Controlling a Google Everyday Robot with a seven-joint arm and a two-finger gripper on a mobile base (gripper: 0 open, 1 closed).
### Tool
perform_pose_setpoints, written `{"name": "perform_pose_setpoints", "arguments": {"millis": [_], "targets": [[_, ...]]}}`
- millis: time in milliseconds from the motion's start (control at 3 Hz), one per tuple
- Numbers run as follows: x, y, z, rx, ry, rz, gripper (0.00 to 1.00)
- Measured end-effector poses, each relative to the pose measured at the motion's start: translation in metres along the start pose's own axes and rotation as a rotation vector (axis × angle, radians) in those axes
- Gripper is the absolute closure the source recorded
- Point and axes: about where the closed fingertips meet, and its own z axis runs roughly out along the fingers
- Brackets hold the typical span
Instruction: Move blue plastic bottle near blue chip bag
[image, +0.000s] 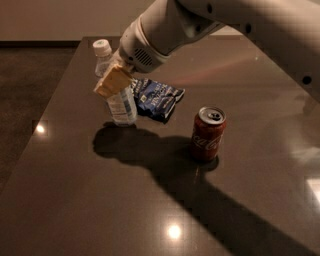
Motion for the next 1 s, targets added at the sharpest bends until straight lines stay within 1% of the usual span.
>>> {"name": "perform_pose_setpoints", "arguments": {"millis": [333, 667, 1000], "targets": [[0.016, -0.012, 0.004, -0.021, -0.029, 0.056, 0.98], [0.023, -0.016, 0.006, -0.027, -0.053, 0.082, 0.77], [0.029, -0.017, 0.006, -0.020, -0.072, 0.090, 0.53]]}}
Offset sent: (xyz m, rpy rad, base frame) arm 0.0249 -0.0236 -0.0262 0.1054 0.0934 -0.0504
